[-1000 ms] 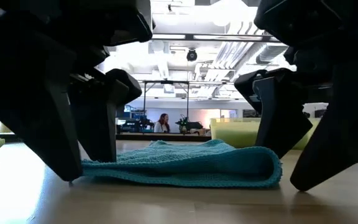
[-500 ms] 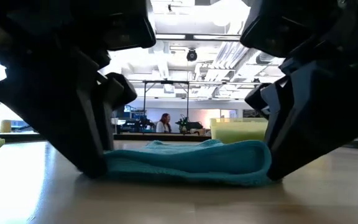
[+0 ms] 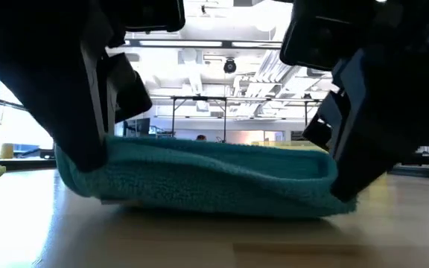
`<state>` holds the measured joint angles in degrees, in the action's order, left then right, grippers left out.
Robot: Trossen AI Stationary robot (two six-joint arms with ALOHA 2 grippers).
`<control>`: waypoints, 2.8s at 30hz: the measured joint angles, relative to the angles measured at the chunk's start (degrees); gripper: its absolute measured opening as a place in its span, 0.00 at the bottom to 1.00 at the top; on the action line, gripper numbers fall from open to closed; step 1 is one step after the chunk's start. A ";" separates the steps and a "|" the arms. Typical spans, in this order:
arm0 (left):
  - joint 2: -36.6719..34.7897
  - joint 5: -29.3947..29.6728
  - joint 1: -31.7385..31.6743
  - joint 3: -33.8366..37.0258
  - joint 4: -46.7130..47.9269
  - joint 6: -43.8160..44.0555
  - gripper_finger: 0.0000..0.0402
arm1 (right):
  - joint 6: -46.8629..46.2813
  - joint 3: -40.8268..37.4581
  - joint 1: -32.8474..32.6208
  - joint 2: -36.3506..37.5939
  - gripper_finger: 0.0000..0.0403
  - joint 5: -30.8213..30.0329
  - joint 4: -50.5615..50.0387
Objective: Roll microfiber towels into tight, uniform cylinder then place into a basket
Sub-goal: Roll the blue microfiber towel
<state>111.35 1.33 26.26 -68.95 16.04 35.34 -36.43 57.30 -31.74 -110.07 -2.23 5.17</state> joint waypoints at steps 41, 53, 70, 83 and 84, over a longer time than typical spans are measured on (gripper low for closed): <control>0.00 9.89 -2.99 -0.13 7.62 6.67 0.04 | 4.93 -0.02 0.90 6.07 0.30 -3.66 -2.81; 0.00 9.63 -2.87 -0.13 8.14 8.03 0.04 | 9.81 0.02 0.56 1.44 0.30 -9.33 -2.18; -1.55 8.36 -2.75 -1.41 12.07 4.90 0.34 | 9.66 0.02 0.98 0.51 0.30 -10.31 -3.34; -1.11 11.27 1.10 -4.96 6.64 -6.19 0.35 | 9.47 -0.04 0.99 0.51 0.30 -11.11 -4.20; -0.79 11.51 1.25 -4.92 6.63 -6.61 0.35 | 9.47 -0.04 0.99 0.51 0.30 -11.11 -4.18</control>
<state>110.56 12.84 27.51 -73.87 22.67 28.73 -26.96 57.25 -30.74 -109.56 -13.35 0.99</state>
